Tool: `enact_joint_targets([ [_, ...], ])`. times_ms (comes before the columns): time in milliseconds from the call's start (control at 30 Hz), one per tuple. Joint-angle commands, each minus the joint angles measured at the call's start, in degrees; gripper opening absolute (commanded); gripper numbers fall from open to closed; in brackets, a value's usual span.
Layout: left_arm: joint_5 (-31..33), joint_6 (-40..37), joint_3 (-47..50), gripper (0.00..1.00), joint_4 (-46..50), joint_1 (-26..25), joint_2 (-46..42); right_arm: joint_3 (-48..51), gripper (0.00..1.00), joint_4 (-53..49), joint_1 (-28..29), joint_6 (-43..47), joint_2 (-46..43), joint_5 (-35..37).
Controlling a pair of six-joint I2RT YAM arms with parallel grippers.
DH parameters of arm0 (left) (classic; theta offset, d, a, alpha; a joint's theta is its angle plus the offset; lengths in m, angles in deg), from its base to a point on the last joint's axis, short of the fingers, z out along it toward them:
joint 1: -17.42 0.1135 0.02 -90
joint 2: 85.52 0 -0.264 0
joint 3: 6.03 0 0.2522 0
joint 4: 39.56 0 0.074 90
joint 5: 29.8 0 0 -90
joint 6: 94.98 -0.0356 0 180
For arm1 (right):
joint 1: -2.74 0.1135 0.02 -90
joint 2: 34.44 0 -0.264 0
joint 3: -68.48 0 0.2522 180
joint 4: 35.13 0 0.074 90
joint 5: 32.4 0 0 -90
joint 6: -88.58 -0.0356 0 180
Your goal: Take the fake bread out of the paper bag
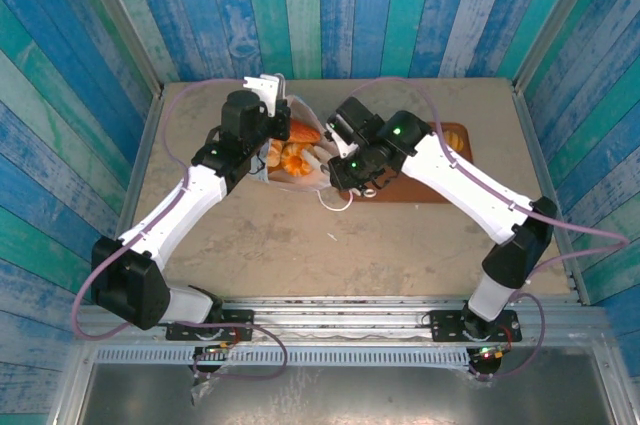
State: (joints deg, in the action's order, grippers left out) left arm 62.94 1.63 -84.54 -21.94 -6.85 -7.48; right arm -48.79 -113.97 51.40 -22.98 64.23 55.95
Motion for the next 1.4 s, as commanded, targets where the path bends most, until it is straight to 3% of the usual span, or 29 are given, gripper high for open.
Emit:
enact_joint_targets([
  [0, -0.6, 1.1, -0.1, 0.0, -3.4, 0.0, -2.2, -2.3, 0.42, -2.8, 0.6, 0.1, 1.4, 3.1],
  [867, -1.7, 2.2, 0.5, 0.0, -4.3, -0.1, -1.6, -7.4, 0.47, -2.3, 0.6, 0.7, 10.2, 2.0],
  [1167, -2.1, 2.3, 0.7, 0.0, -4.4, 0.0, -1.6, -9.1, 0.48, -2.9, 0.6, -0.8, 12.6, 4.6],
  [1367, -2.0, 2.5, 0.7, 0.0, -4.5, -0.1, -1.2, -10.2, 0.36, -2.9, 0.6, -1.0, 12.9, 4.9],
])
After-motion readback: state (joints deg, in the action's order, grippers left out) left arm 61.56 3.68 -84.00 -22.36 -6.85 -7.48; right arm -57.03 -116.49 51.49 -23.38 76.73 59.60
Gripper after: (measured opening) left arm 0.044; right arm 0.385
